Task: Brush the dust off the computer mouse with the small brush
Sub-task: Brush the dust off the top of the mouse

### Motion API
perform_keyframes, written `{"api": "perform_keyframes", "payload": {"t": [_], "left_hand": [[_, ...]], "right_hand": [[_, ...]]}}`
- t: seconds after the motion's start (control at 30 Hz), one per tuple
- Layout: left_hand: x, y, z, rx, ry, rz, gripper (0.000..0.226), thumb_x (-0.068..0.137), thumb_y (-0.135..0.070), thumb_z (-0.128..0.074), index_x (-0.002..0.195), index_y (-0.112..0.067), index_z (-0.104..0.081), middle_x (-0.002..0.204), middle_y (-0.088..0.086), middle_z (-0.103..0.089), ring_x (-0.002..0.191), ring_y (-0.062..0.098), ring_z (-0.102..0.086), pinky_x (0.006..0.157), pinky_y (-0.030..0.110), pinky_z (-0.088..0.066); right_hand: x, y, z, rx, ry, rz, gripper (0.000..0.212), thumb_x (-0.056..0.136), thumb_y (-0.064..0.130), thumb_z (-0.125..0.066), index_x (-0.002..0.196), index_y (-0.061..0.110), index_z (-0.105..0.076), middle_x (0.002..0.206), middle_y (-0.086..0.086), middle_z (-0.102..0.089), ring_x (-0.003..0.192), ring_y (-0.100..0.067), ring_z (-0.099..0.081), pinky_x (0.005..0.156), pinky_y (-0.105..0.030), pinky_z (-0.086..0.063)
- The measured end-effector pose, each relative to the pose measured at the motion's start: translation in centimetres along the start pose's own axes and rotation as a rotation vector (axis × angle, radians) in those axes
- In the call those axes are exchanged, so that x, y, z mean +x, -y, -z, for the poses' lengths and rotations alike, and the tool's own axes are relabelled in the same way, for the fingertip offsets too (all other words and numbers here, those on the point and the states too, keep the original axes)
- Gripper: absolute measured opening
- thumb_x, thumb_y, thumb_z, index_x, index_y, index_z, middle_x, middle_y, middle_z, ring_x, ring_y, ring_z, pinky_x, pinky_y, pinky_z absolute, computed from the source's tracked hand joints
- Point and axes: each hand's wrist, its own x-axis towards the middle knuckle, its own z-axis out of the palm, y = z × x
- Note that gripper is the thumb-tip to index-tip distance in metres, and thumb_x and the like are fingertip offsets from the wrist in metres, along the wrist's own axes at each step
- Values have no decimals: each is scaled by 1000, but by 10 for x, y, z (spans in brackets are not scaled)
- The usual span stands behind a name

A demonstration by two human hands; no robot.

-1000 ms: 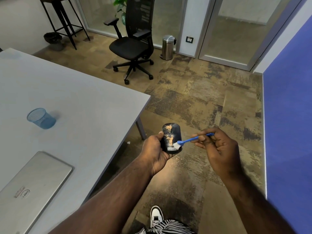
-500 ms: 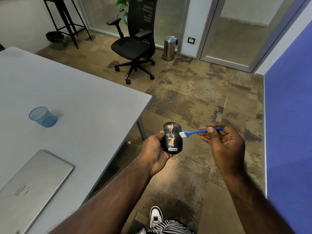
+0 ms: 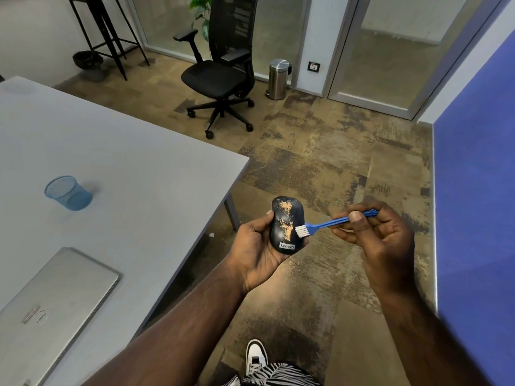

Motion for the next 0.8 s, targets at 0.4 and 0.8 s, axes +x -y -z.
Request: {"api": "perform_keyframes", "payload": {"t": [0.4, 0.8], "left_hand": [[9, 6, -9, -62, -81, -39, 49, 100, -35, -34, 123, 2, -56, 120, 24, -58, 93, 35, -60, 96, 48, -46], [14, 8, -4, -102, -151, -95, 43, 102, -34, -32, 114, -3, -59, 120, 21, -62, 100, 33, -61, 87, 47, -51]], "right_hand": [[-11, -3, -7, -127, 45, 8, 27, 93, -8, -55, 87, 17, -65, 88, -3, -76, 81, -15, -76, 68, -28, -61], [-2, -4, -9, -65, -99, -24, 22, 94, -8, -53, 87, 11, -63, 77, 8, -75, 76, -12, -75, 66, -26, -61]]}}
